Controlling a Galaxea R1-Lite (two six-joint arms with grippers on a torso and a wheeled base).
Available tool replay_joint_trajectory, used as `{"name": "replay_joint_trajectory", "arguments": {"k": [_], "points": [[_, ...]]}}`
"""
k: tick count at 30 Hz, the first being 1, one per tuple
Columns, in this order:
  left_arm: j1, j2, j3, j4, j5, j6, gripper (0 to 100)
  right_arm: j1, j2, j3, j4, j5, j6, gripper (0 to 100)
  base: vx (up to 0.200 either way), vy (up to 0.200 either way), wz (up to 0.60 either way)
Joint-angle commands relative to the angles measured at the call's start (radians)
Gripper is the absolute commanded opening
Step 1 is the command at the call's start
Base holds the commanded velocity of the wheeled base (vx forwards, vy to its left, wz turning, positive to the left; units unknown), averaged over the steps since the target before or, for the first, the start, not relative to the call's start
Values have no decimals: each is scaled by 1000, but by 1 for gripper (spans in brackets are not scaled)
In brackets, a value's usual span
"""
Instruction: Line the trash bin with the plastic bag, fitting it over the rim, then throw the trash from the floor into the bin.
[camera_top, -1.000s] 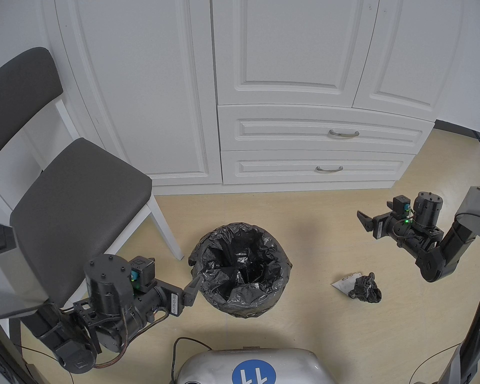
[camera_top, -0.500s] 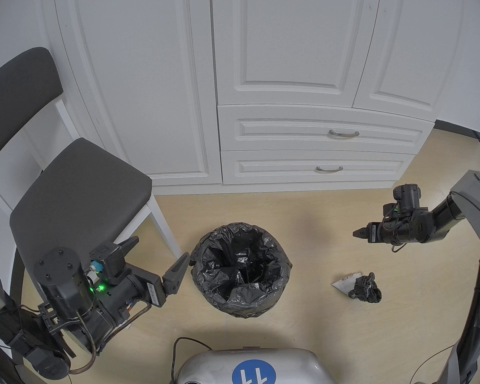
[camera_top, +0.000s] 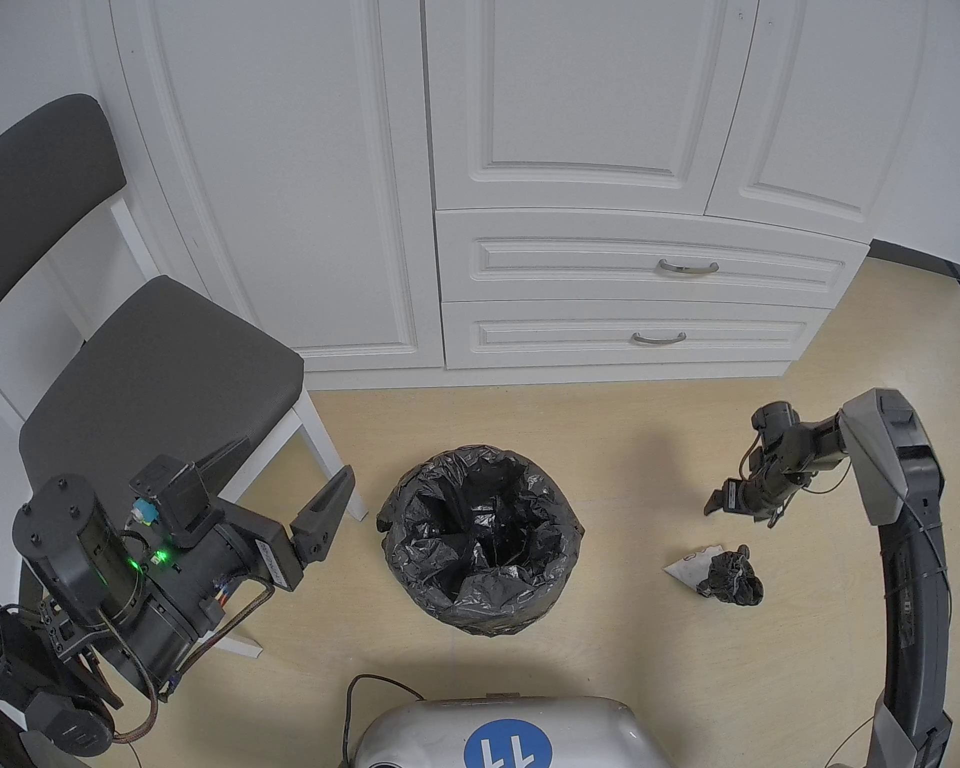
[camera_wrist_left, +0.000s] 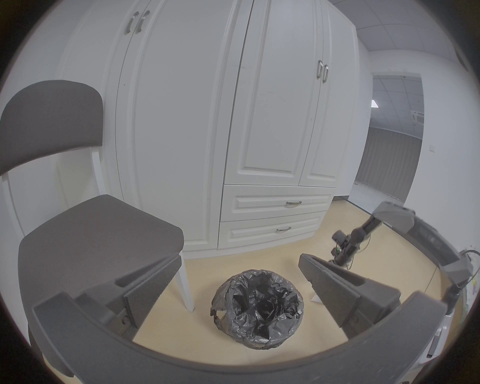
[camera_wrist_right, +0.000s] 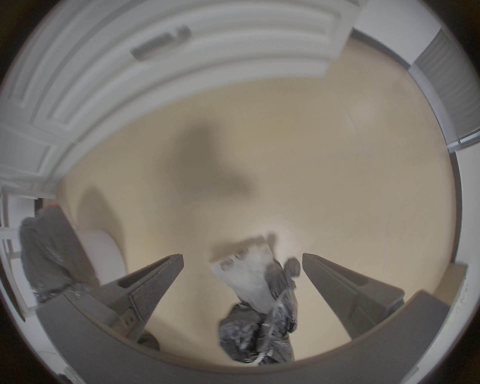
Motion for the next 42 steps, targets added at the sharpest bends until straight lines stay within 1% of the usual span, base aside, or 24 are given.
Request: {"name": "replay_joint_trajectory", "arguments": {"k": [1,5,10,14,20,25,26,36,40,42], "points": [[10,-27,-7,0,-3,5,100,-42,220,-144,111,-30,16,100,0,0,0],[11,-28,-12,-1,-3,5,100,-30,223,-144,112,-24,9,100,0,0,0],[10,-22,-15,2,-3,5,100,-13,229,-144,112,-19,-21,100,0,0,0],[10,-7,-16,-1,-4,5,100,-10,231,-144,112,-1,-34,100,0,0,0],[10,2,-15,-8,-4,5,100,9,225,-144,151,25,-66,100,0,0,0],[10,5,-15,-8,-7,4,100,10,223,-144,152,27,-66,100,0,0,0],[10,5,-13,-8,-7,5,100,10,225,-144,151,27,-66,0,0,0,0],[8,13,-6,-11,-9,5,100,7,223,-144,134,17,-58,0,0,0,0],[5,15,-7,-11,-9,5,100,-2,192,-144,134,21,-30,0,0,0,0],[4,18,-9,-12,-9,5,100,-8,134,-138,123,28,14,0,0,0,0]]}}
